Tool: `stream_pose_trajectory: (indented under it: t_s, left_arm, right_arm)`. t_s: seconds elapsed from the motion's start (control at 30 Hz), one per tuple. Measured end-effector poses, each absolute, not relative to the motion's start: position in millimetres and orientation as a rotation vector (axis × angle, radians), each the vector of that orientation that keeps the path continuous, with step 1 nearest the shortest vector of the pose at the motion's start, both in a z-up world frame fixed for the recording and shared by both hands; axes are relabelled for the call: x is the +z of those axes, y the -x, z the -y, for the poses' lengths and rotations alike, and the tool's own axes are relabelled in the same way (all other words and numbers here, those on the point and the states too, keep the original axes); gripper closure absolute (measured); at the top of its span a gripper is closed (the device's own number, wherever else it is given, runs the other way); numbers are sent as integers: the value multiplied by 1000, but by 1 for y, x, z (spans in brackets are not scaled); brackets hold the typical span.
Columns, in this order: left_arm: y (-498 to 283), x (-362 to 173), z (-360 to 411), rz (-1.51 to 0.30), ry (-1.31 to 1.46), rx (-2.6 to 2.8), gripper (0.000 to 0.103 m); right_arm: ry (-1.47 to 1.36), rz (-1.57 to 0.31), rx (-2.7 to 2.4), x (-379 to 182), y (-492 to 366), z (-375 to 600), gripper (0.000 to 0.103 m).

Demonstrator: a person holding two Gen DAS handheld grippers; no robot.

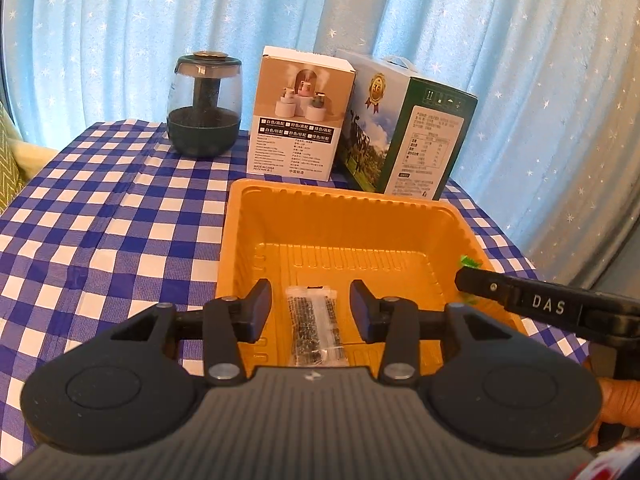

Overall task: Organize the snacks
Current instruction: 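Carry both snacks to the orange tray and open both tools to drop them, then grasp the red packet with the left tool while the right tool grasps the brown-red candy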

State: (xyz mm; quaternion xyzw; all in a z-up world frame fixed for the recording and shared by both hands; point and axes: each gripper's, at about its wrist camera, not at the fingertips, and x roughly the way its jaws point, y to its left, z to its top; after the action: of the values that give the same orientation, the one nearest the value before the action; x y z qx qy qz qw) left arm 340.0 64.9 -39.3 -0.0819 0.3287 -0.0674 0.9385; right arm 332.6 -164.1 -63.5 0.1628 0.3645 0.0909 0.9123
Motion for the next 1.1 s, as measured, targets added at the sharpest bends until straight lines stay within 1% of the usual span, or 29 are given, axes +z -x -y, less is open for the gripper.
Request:
stream_pose_trajectory:
  t_s: [0.03, 0.07, 0.1, 0.17, 0.53, 0.93, 1.1]
  left_arm:
    - [-339, -40, -65, -674, 165, -136, 64]
    - [-339, -41, -65, -678, 163, -134, 63]
    - [-338, -42, -65, -681, 161, -131, 60]
    - [-336, -42, -65, -679, 155, -124, 55]
    - [-301, -30, -56, -646, 140, -148, 53]
    - [-202, -33, -52, -632, 122, -163, 49]
    - [-158, -46, -55, -647, 109, -154, 47]
  right_arm:
    - [-353, -755, 196, -64, -334, 165, 82]
    - [-368, -758, 192, -65, -335, 167, 78]
    - [-383, -760, 183, -65, -335, 170, 67]
    - [-411, -748, 162, -65, -333, 177, 55]
    - [-386, -669, 68, -40, -288, 211, 54]
    - [-359, -662, 24, -20, -194, 222, 53]
    - [-329, -709, 54, -29, -149, 210, 53]
